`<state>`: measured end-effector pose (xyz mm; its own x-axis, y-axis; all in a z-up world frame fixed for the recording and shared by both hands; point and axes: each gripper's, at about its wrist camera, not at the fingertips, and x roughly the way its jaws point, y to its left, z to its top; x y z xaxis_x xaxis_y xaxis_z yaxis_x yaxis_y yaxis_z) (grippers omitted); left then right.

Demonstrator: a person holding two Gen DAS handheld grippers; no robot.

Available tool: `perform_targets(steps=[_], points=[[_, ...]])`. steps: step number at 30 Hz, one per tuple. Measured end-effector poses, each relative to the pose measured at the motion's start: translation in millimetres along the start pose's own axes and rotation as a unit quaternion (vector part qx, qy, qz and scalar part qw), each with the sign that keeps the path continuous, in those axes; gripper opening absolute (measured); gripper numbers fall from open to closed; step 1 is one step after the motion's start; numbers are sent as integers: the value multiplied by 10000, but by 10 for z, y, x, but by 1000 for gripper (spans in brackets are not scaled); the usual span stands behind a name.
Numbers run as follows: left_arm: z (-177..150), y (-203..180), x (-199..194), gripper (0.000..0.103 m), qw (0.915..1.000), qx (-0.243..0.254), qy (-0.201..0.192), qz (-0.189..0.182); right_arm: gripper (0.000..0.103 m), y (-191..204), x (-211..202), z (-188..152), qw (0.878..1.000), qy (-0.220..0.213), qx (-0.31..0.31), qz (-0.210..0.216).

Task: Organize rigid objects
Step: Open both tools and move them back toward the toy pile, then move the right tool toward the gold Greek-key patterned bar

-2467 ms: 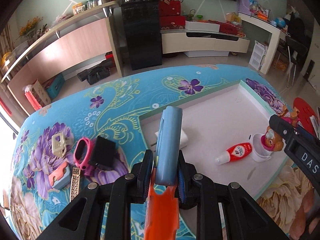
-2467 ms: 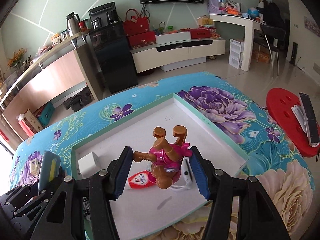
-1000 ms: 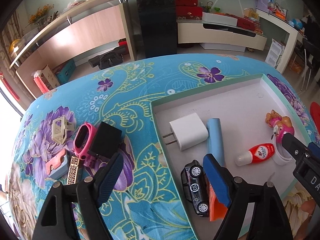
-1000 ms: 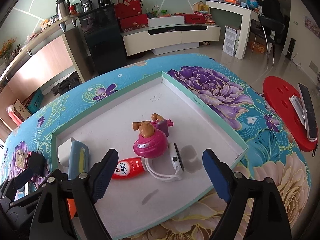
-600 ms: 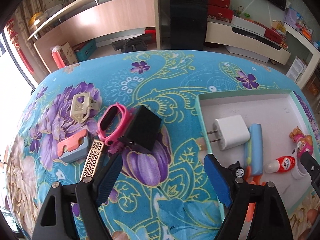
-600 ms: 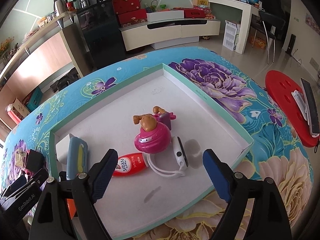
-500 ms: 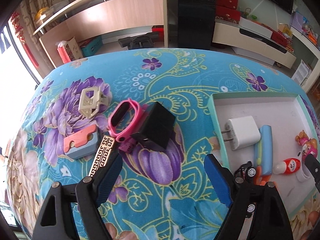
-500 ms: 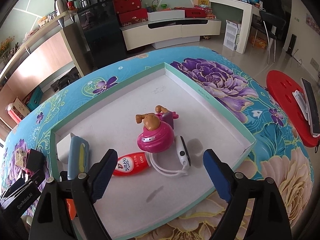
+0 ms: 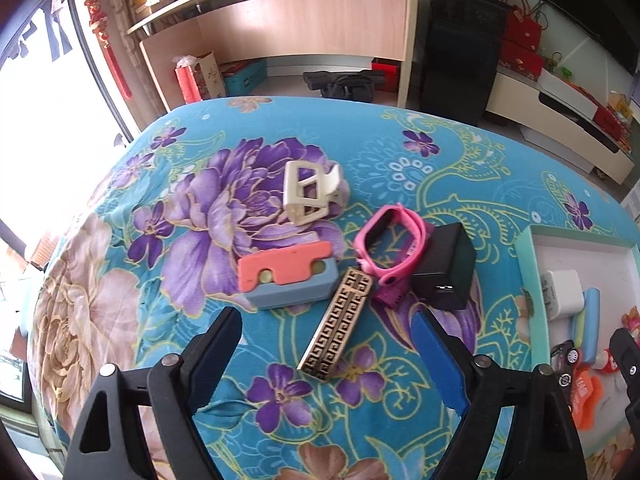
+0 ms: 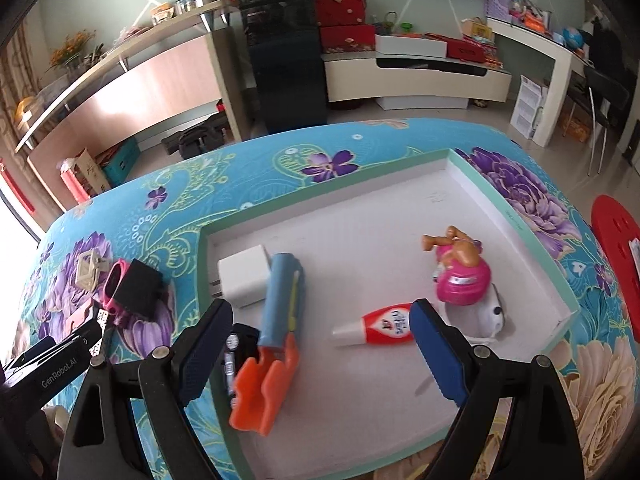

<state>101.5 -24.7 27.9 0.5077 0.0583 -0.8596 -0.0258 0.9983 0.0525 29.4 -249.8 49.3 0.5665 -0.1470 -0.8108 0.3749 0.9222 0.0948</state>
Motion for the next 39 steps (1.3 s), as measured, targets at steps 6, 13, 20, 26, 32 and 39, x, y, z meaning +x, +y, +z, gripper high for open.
perform_targets(steps=[6,13,20,26,32,39], points=[[-9,326,12,89,9993,-332,46,153,90,354,76,-54,9988,141,-391,246],[-46,649,27,89,9975,-649,117,258,90,659,158,-144,9961,305,-687,470],[-106,1058,39,89,9937,-1027,186,405,90,949,206,-233,9923,436,-976,625],[-175,1405,127,89,9877,-1388,315,655,90,1267,260,-334,9870,572,-1239,855],[-175,1472,208,89,9871,-1453,367,556,90,1555,312,-450,9811,653,-1496,1037],[-101,1432,320,89,9901,-1274,337,478,90,1746,372,-559,9748,749,-1763,1142]])
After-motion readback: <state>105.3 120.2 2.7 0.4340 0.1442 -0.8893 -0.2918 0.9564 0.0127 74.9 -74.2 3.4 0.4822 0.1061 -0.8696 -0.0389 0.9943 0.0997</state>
